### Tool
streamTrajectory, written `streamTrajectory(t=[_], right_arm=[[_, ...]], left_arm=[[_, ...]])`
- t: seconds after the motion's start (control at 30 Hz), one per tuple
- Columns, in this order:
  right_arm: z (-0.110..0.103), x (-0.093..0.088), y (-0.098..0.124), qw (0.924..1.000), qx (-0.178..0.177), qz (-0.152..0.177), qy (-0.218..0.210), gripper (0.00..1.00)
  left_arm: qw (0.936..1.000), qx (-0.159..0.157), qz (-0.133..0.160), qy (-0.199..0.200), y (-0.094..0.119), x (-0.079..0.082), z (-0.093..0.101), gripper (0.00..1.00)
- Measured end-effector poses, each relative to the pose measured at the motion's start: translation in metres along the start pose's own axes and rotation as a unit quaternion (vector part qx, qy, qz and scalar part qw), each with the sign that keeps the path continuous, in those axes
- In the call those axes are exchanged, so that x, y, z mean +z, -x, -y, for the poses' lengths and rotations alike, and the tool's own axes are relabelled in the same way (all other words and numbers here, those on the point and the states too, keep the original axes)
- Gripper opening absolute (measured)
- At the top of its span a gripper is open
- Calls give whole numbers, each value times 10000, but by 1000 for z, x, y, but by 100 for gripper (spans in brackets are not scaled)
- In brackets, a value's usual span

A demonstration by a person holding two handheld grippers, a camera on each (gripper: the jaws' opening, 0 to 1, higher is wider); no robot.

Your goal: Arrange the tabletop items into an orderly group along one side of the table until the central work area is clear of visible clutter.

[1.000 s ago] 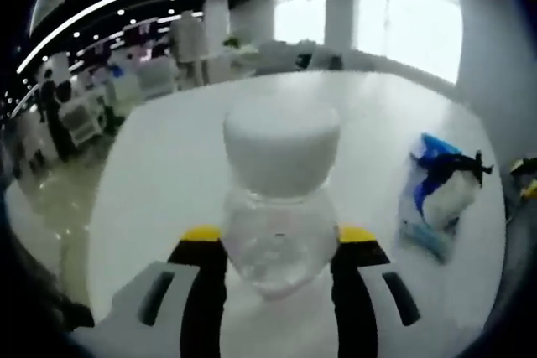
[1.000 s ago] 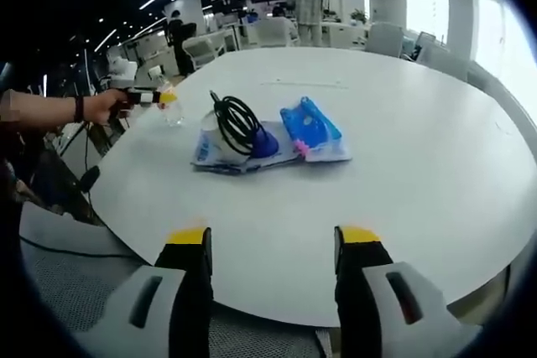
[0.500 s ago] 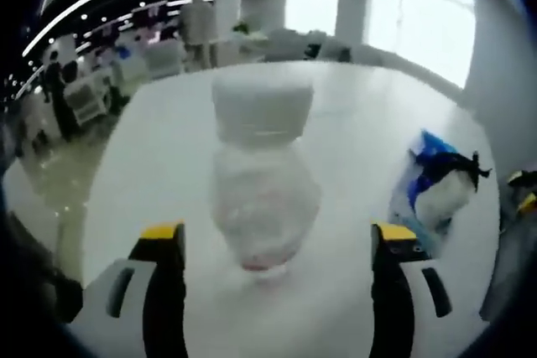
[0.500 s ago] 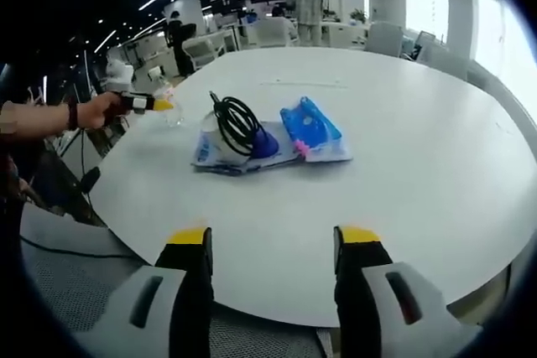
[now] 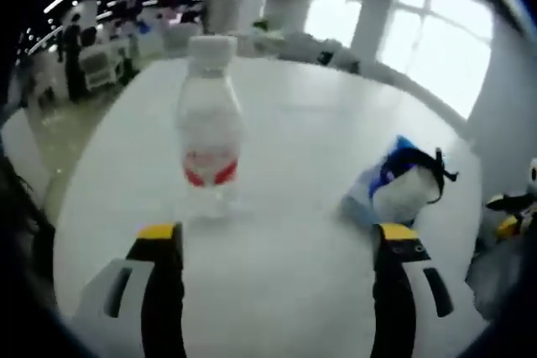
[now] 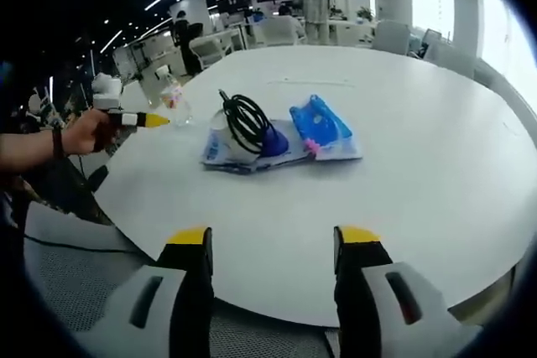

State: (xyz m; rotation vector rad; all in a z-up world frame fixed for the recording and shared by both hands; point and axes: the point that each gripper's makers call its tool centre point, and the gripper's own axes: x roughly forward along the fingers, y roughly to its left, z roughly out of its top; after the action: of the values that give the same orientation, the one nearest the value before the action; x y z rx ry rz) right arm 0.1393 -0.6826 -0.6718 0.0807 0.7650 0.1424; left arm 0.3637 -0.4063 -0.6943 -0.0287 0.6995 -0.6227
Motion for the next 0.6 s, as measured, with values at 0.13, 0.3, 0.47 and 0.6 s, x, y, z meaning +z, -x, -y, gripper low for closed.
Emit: streamTrajectory(t=[0.13, 0.3, 0.47, 0.6], right_arm=[[-4, 0, 0, 10000, 87, -2, -22, 57], [-7, 1, 0, 9998, 191, 42, -51, 57], [-8, 4, 1, 9995, 262, 124, -116, 57], [-8, 5, 2, 9992, 290, 192, -174, 57]], left_arm=[[9996, 57, 84, 253, 11, -13, 16, 95], [9982, -58, 177, 572, 22, -21, 33, 100], [9983, -179, 138, 535, 32, -26, 46, 99], [9979, -157, 249, 570, 44, -25, 51, 88]])
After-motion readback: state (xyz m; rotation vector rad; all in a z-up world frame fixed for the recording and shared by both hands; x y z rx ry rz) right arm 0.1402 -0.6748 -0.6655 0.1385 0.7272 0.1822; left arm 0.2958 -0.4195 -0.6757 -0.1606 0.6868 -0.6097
